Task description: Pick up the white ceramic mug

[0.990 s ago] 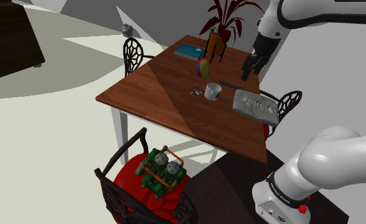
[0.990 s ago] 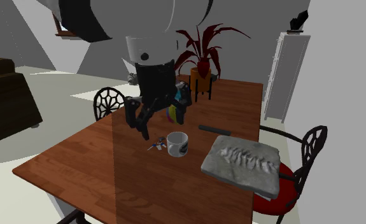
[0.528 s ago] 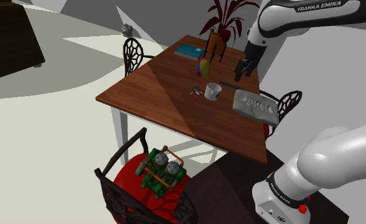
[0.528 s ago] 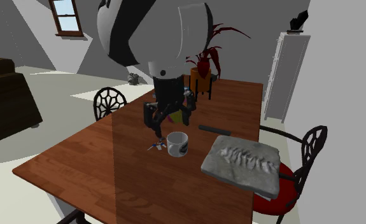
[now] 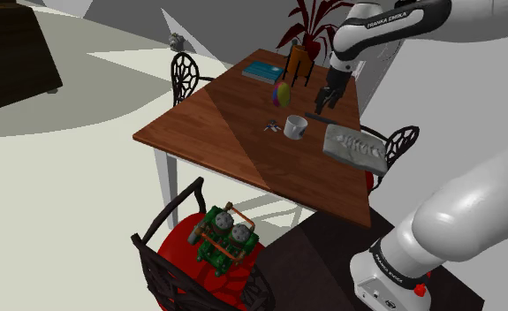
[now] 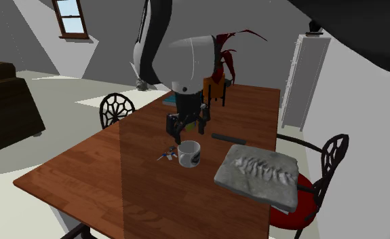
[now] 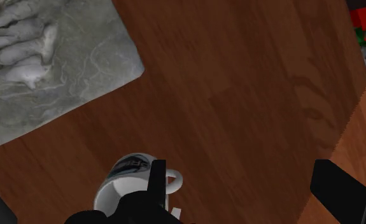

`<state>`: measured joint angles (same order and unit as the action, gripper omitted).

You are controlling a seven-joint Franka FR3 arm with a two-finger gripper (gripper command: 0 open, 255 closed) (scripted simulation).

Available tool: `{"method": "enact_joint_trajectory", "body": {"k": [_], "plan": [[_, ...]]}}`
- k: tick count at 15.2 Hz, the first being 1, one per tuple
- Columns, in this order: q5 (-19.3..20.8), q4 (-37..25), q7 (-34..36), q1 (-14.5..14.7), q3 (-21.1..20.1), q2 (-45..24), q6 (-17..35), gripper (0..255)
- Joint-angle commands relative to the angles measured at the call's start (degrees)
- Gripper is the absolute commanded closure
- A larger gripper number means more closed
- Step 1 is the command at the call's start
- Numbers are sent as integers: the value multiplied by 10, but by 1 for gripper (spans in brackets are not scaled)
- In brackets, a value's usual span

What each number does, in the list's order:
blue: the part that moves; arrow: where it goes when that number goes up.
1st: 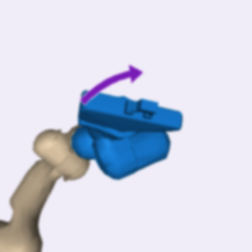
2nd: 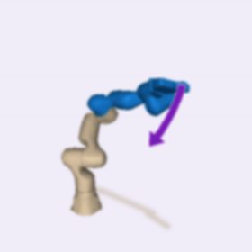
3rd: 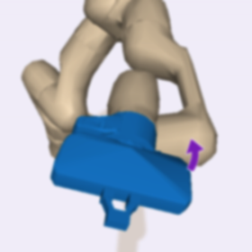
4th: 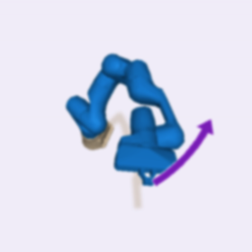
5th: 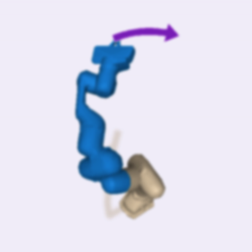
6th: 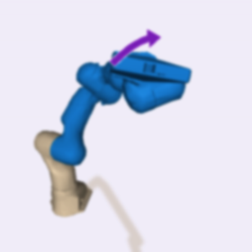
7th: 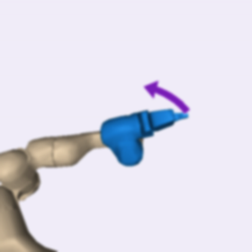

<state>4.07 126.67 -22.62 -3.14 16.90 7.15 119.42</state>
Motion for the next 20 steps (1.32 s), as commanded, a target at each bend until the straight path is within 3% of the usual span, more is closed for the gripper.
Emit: {"method": "enact_joint_trajectory", "body": {"k": [1, 12, 18, 20], "plan": [[-18, -27, -25, -3, 10, -48, 17, 0], [-128, -248, -145, -61, 13, -313, 28, 0], [-165, -424, -178, -111, -7, -466, -10, 0], [-168, -440, -181, -116, -10, -484, -9, 0]]}}
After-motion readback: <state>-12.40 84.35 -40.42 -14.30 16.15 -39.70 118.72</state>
